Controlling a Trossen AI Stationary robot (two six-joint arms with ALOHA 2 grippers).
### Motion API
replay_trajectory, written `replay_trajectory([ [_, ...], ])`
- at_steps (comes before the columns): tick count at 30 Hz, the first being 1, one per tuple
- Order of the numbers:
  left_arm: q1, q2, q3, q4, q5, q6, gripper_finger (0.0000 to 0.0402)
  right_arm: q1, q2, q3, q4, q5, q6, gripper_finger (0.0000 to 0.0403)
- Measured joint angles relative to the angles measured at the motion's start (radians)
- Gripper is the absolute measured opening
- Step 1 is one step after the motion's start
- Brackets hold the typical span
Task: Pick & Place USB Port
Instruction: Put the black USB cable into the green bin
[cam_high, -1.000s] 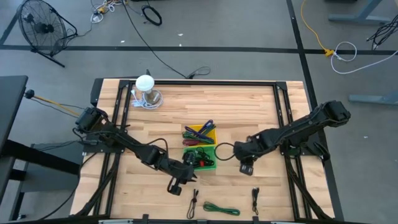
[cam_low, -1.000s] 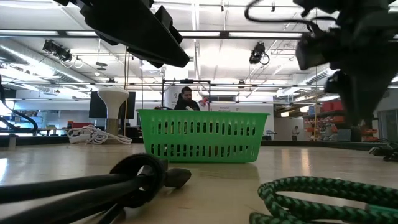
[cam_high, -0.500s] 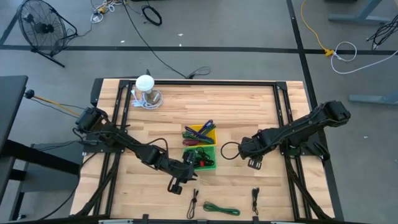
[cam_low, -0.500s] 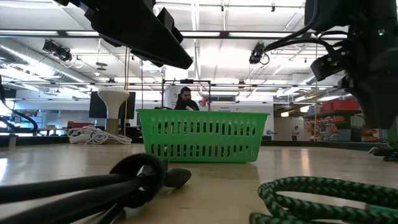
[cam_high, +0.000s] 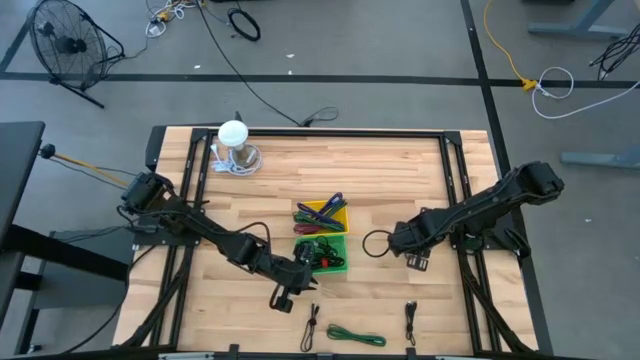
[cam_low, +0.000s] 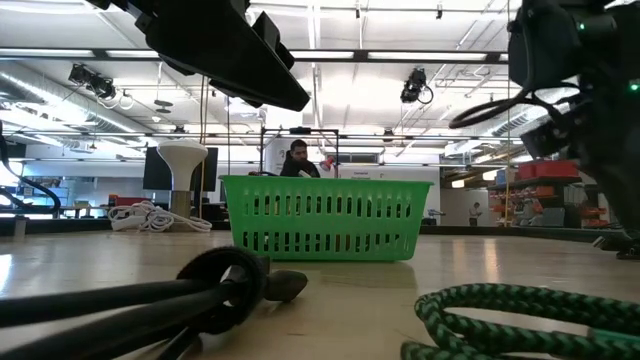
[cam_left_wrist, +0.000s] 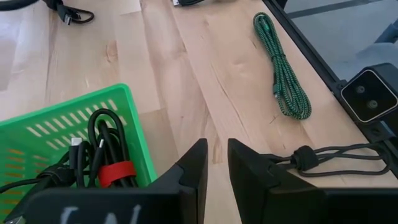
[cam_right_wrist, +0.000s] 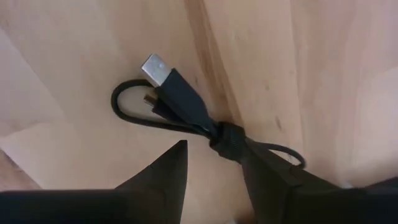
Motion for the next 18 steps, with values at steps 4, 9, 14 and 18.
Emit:
replay_trajectory([
  [4,0.0,0.0,0.0,0.0,0.0,0.0,0.0069,0.0,0.0,-0.035,0.04,-0.012,0.0,0.0151],
  [9,0.0,0.0,0.0,0.0,0.0,0.0,0.0069,0.0,-0.001,-0.087,0.117,-0.009,-0.011,0.0151],
  [14,0.0,0.0,0.0,0.0,0.0,0.001,0.0069,0.001,-0.004,-0.107,0.147,-0.001,0.001,0.0151],
  [18,0.0,0.0,0.0,0.0,0.0,0.001,0.0069,0.0,-0.002,-0.094,0.162,0.002,0.037,0.0151],
])
